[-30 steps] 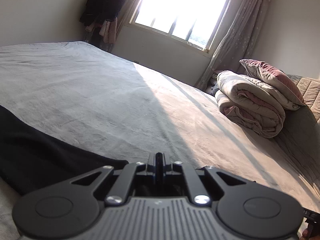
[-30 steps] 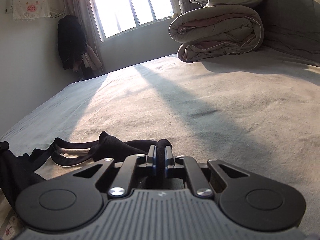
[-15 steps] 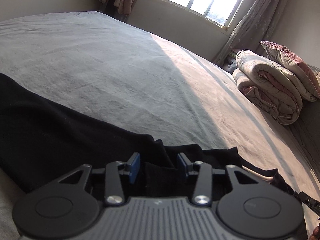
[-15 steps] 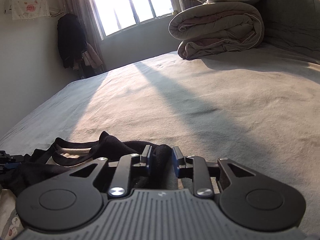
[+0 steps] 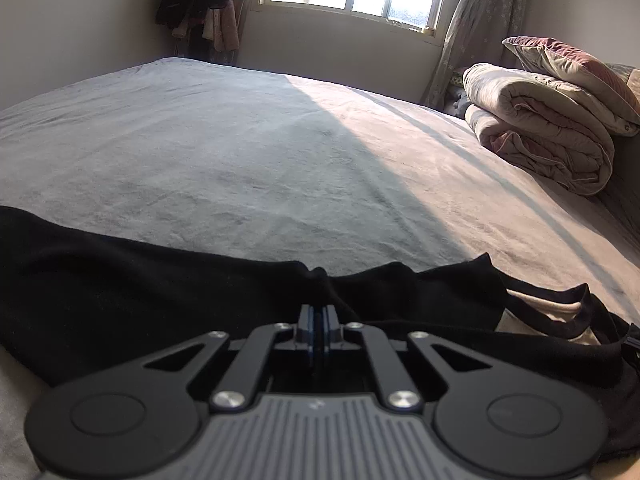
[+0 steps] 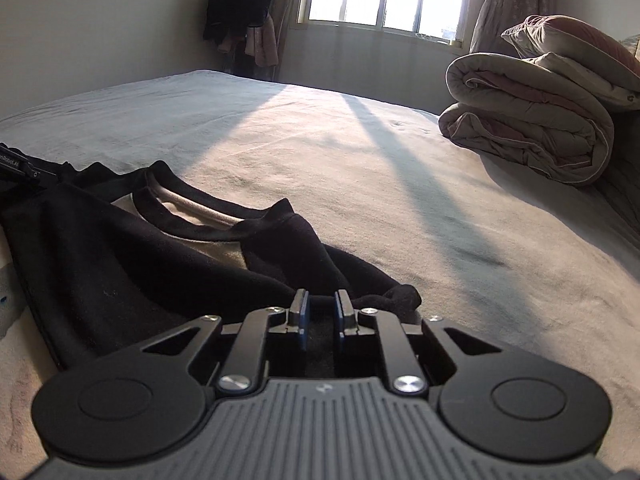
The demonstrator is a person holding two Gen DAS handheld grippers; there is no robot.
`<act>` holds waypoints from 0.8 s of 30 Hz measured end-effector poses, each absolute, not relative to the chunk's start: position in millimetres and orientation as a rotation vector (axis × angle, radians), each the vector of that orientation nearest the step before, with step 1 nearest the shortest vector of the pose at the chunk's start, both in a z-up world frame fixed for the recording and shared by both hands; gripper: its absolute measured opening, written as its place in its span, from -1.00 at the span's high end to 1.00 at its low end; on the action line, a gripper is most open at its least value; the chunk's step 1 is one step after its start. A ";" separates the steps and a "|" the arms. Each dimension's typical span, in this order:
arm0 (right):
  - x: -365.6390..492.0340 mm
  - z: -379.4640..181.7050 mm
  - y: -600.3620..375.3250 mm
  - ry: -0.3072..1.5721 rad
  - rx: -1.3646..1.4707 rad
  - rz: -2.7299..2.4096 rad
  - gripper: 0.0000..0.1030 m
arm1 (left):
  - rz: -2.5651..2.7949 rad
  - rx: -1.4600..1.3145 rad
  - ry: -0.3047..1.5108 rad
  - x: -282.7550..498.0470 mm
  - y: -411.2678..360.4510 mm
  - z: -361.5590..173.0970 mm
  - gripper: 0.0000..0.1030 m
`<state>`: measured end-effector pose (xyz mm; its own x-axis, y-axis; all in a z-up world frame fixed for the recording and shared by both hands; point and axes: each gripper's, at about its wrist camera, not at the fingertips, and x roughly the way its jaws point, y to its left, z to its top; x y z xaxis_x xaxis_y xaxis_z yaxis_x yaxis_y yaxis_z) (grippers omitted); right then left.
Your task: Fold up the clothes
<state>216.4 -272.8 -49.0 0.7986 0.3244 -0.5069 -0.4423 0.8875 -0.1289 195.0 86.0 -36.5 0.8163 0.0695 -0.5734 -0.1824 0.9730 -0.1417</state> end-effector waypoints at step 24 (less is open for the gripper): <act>197.0 -18.4 -309.3 0.374 -0.075 0.405 0.14 | 0.223 -0.264 0.614 173.6 95.9 -23.9 0.24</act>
